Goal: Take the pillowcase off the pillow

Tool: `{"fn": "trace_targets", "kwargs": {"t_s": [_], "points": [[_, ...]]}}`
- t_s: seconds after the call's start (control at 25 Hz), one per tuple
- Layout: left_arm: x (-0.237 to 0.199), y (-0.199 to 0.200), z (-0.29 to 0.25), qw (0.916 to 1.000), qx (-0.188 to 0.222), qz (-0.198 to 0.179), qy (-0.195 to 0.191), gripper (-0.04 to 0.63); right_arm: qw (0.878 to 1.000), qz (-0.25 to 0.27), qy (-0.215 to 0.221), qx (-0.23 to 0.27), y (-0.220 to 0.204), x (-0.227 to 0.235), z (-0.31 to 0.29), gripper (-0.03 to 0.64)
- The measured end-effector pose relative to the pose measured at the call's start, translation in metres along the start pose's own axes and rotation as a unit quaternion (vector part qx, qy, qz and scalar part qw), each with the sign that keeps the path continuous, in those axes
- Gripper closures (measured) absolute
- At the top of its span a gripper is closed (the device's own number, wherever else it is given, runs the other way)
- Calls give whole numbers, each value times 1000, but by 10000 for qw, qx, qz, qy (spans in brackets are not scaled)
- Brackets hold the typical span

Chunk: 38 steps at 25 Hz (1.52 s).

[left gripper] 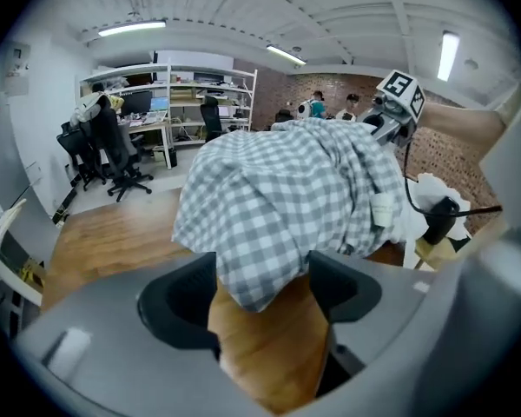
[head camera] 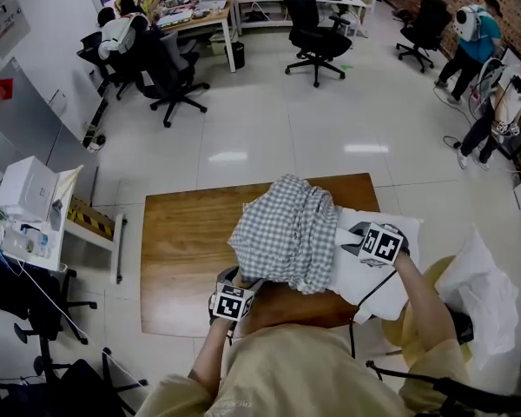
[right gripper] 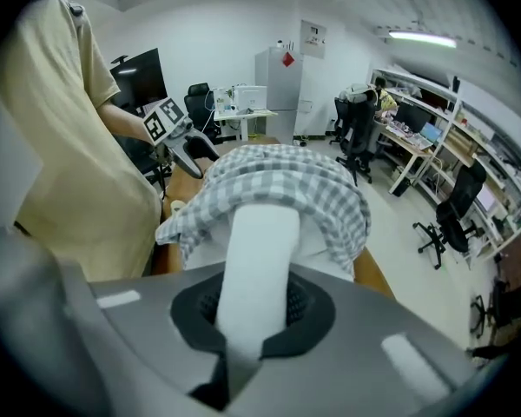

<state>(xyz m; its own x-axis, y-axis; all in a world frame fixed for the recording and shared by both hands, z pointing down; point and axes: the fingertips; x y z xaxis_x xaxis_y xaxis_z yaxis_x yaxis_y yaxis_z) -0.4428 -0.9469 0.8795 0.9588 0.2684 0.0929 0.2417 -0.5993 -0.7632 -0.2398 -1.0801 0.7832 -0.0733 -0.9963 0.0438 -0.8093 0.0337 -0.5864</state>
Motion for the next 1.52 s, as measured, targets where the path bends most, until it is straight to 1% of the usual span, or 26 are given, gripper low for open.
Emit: {"fn": "trace_targets", "kwargs": {"t_s": [0.04,0.12,0.2,0.24,0.28,0.32,0.36,0.48,0.56,0.6,0.64,0.72,0.76,0.8,0.84,0.88,0.92,0.96,1.04,1.12,1.16,1.24,1.32,1.36,1.48,1.52], "points": [[-4,-4,-5,10000,-22,59,13,286,10000,27,1,4,2,0,-1,598],[-10,-6,-11,9999,19,145,-8,328,10000,87,-19,13,9,1,-2,598],[-14,-7,-9,9998,107,128,114,378,9999,104,-13,-28,13,-1,-5,598],[-17,-8,-5,9995,156,114,246,420,9999,91,12,-68,13,-4,-5,598],[-20,-8,0,9990,226,139,372,502,9999,73,44,-106,12,-7,-5,598],[-23,-8,5,9982,332,223,452,548,9999,64,73,-133,11,-10,-5,598],[-26,-8,10,9973,449,349,474,574,9998,68,101,-150,11,-13,-4,598],[-50,-14,25,9947,565,693,504,580,9995,229,155,-125,15,-20,-6,598],[-88,-31,37,9917,458,894,801,590,9991,337,234,-146,16,-29,-8,600],[-115,-46,44,9882,386,1039,1058,590,9988,367,274,-169,14,-34,-7,601],[-148,-68,49,9826,321,1236,1350,591,9987,355,333,-179,12,-40,-5,601],[-212,-115,61,9673,200,1680,1891,590,9983,294,489,-110,8,-50,2,601],[-237,-131,71,9613,113,1813,2071,589,9980,328,540,-63,10,-54,2,601],[-253,-140,79,9594,3,1836,2143,589,9975,400,576,-57,13,-60,0,601],[-259,-141,85,9618,-127,1756,2097,589,9970,482,603,-106,17,-67,-4,601],[-255,-135,90,9669,-254,1609,1962,589,9963,561,615,-191,20,-73,-9,600],[-245,-121,95,9728,-323,1441,1785,588,9957,638,607,-280,22,-77,-14,600],[-232,-103,100,9784,-276,1299,1584,569,9951,715,591,-351,22,-80,-17,600],[-201,-64,108,9871,120,1214,1032,439,9933,901,573,-439,20,-84,-19,600],[-171,-17,115,9889,626,1263,463,235,9905,1142,565,-512,15,-88,-18,598],[-157,8,116,9883,867,1224,268,199,9891,1245,568,-539,12,-90,-17,598],[-130,54,102,9875,1211,1007,-58,198,9874,1366,569,-554,4,-93,-17,597],[-109,84,68,9886,1210,815,-378,198,9874,1382,543,-550,2,-94,-19,597],[-103,90,46,9900,1077,750,-507,199,9876,1373,525,-551,5,-95,-20,597],[-83,87,-15,9928,412,468,-1024,206,9883,1338,486,-544,14,-100,-22,597],[-75,85,-28,9920,243,304,-1204,233,9889,1307,466,-534,15,-101,-21,597]]}}
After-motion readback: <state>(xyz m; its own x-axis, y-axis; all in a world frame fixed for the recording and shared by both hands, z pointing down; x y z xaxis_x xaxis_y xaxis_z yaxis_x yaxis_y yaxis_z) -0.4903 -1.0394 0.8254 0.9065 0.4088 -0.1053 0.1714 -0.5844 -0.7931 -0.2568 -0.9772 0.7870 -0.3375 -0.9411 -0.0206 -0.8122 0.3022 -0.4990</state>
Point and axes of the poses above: the fingertips, and each gripper's own axes: z backward along the fingers, x to its right, y out of its top, and after that the axes turned 12 degrees about -z, right-handed
